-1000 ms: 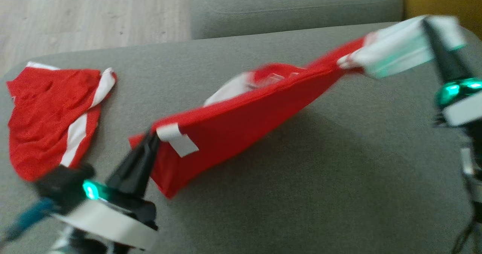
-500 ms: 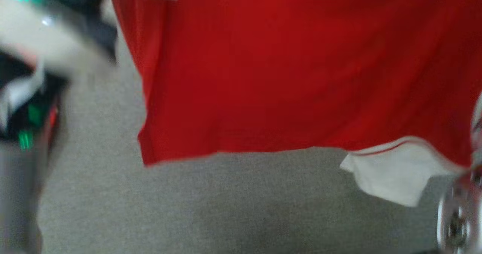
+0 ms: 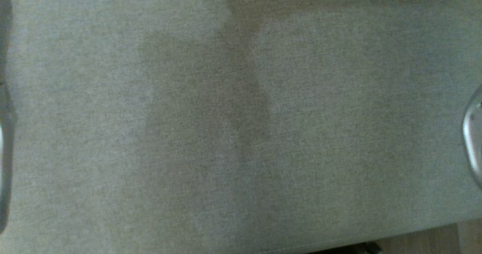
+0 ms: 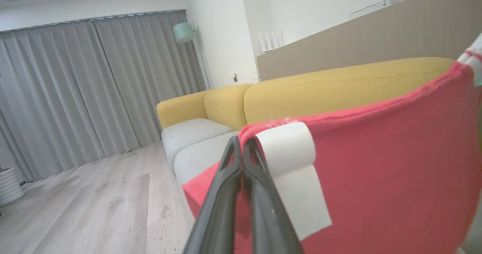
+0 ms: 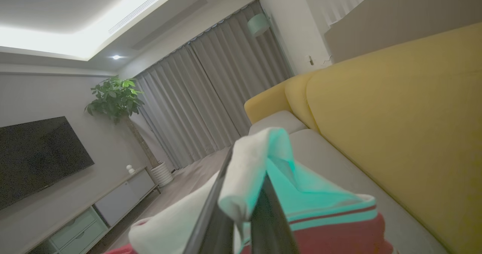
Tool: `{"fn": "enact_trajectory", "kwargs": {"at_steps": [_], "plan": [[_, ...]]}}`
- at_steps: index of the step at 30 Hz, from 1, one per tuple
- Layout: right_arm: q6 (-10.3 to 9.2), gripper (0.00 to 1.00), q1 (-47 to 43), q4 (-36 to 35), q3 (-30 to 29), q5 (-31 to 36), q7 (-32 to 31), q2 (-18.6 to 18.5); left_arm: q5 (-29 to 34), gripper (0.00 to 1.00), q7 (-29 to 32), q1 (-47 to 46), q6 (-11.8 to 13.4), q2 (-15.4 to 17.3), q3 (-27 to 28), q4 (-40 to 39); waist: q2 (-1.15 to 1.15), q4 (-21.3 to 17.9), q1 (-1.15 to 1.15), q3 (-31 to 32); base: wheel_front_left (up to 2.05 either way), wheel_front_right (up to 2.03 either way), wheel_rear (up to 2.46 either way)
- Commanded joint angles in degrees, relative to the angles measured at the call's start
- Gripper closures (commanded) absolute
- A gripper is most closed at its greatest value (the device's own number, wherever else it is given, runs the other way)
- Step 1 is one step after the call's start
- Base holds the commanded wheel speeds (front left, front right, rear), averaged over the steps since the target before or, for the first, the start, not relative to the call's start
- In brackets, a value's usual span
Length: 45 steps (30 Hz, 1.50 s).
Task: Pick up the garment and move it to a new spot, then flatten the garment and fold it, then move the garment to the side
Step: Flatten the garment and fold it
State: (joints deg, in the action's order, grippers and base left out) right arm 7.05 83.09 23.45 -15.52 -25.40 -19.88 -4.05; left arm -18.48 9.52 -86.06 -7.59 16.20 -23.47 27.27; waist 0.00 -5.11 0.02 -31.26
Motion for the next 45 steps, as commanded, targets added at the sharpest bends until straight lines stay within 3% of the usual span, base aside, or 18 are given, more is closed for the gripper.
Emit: {"fn": "enact_trajectory", "kwargs": {"at_steps": [1,4,7,13,18,24,27,29,32,38,45], "plan": [[0.44,1.00,-2.62,0.08,4.63,-2.89,3.77,1.16,-0.23,1.00,-6.84,-0.28,0.11,1.80,-1.53,3.39,0.00,-0.57,-0.02,-1.45,0.00,0.00,0.00],[0.44,1.00,-8.98,-0.70,7.64,-4.00,5.47,1.16,-1.76,1.00,-10.64,3.55,0.11,2.06,-3.73,4.96,0.00,-1.06,-0.02,-0.07,0.00,0.00,0.00],[0.44,1.00,-21.66,-4.24,9.82,-5.50,6.79,1.16,-4.13,1.00,-14.70,12.32,0.11,3.25,-6.78,3.99,0.00,-1.21,-0.02,2.34,0.00,0.00,0.00],[0.44,1.00,-49.93,-13.55,12.21,-2.22,6.18,0.40,-5.79,1.00,-16.32,38.18,1.34,8.46,-10.75,-4.91,0.00,-1.34,-0.02,8.76,0.00,0.00,0.00],[0.44,1.00,-69.75,-25.49,9.96,-2.50,2.11,0.67,-5.90,1.00,-12.88,56.67,5.92,12.92,-14.23,-18.55,0.00,0.55,-0.02,12.33,0.00,0.00,0.00],[0.44,1.00,-91.42,-42.37,4.92,-2.06,-4.69,1.09,-7.10,1.00,-5.73,74.10,13.80,18.31,-16.38,-36.63,0.00,2.50,-0.02,13.20,0.00,0.00,0.00],[0.44,1.00,-98.39,-47.54,3.69,-3.94,-7.05,1.14,-8.61,1.00,-2.38,80.65,17.32,20.47,-16.68,-43.77,0.00,2.66,-0.02,12.75,0.00,0.00,0.00],[0.44,1.00,-100.04,-49.87,3.65,-3.43,-9.32,1.15,-9.41,1.00,-0.47,82.63,18.31,21.91,-16.60,-47.05,0.00,2.59,-0.02,12.50,0.00,0.00,0.00],[0.44,1.00,-97.50,-51.58,4.42,-0.78,-14.46,1.15,-11.39,1.00,2.96,82.18,17.57,23.66,-16.14,-49.44,0.00,2.23,-0.02,12.25,0.00,0.00,0.00],[0.44,1.00,-86.64,-50.64,7.20,1.45,-30.51,-2.11,-18.76,1.00,13.12,74.74,11.99,25.39,-15.20,-50.67,0.00,2.38,-0.02,11.75,0.00,0.00,0.00],[0.44,1.00,-71.91,-47.06,8.08,-0.04,-44.18,-7.09,-32.53,1.00,24.69,63.67,8.11,23.45,-11.76,-46.71,0.00,3.46,-0.02,9.90,0.00,0.00,0.00]]}}
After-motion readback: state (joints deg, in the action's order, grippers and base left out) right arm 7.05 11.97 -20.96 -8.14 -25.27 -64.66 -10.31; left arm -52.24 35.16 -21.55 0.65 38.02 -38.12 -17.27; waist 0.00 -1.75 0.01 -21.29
